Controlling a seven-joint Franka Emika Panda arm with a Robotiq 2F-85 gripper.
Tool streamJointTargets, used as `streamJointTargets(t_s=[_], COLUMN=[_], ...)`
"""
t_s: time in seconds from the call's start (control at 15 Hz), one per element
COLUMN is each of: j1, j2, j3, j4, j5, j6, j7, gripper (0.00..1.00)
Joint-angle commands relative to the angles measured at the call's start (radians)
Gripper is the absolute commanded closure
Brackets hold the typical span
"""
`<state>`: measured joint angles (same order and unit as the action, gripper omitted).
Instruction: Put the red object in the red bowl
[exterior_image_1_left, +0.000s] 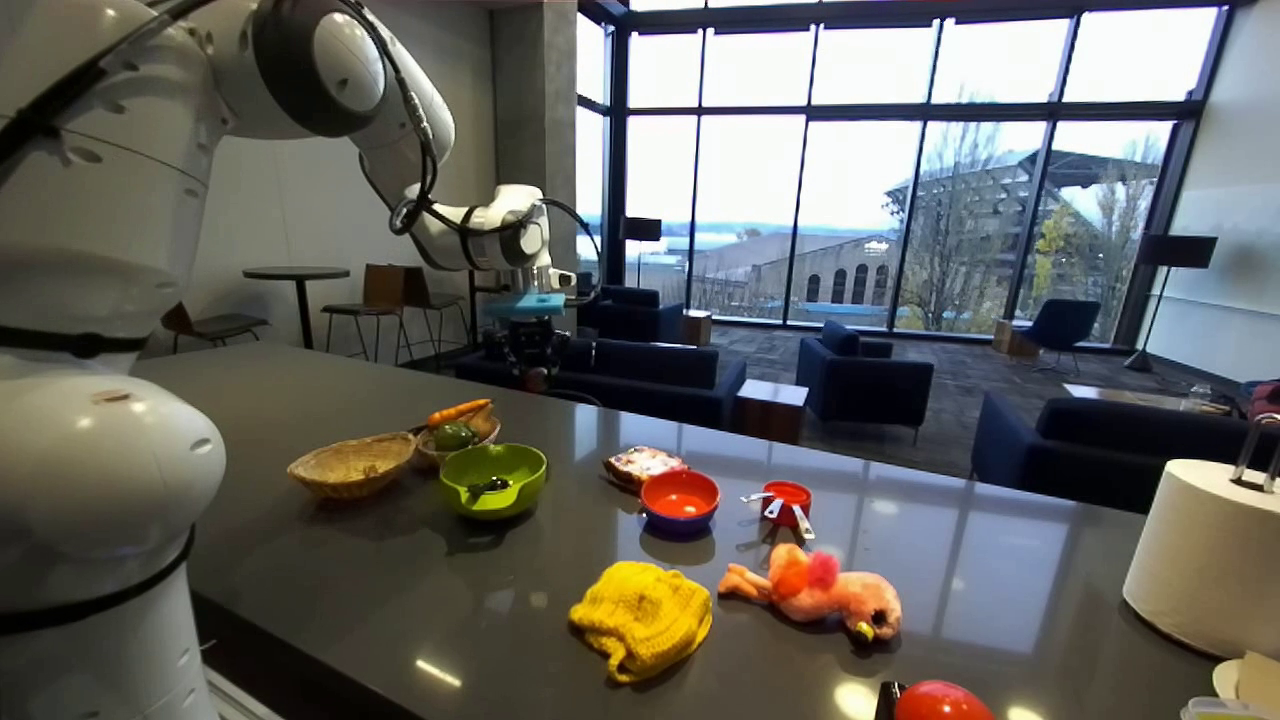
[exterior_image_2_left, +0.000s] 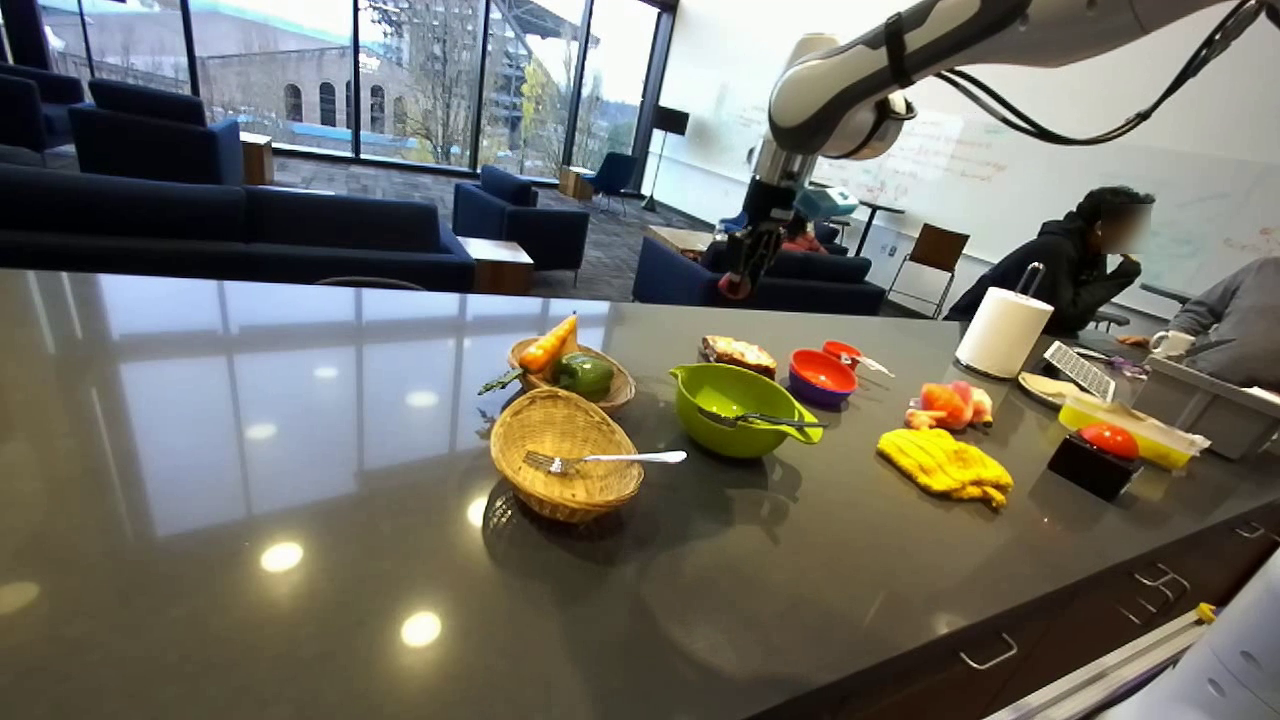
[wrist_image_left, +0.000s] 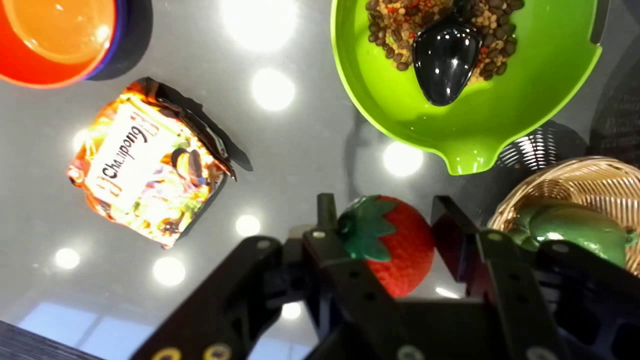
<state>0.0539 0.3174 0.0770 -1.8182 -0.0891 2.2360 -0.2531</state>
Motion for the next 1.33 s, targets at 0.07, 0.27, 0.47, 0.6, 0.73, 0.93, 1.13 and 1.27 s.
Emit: streamJointTargets(t_s=[0.07,0.27,0.47,0.6,0.73,0.93,1.13,1.27], j1=[-0.023,-0.035,-0.048,-0.056,-0.065,-0.076,-0.087,-0.093], j2=[-0.12,-0.148,-0.149,-0.134,-0.123,-0.116,-0.106,-0.101], j3=[-0.032,-0.056,-0.081,-0.094,-0.103,-0.112,-0.117,-0.122], j4=[-0.152,-0.191,-0.198,-0.181,-0.161,-0.134,-0.092,-0.069], j5=[-0.007,-0.016,-0.017,-0.014,-0.002,0.014,0.03,0.032], j6=[0.067,0.085,0.096,0.098,0.09,0.072,0.035,0.02], j7=[0.059,0.092,0.125,0.152,0.17,0.196,0.207,0.221], gripper=[0.74,0.74,0.74,0.74,0.74,0.74,0.74,0.74])
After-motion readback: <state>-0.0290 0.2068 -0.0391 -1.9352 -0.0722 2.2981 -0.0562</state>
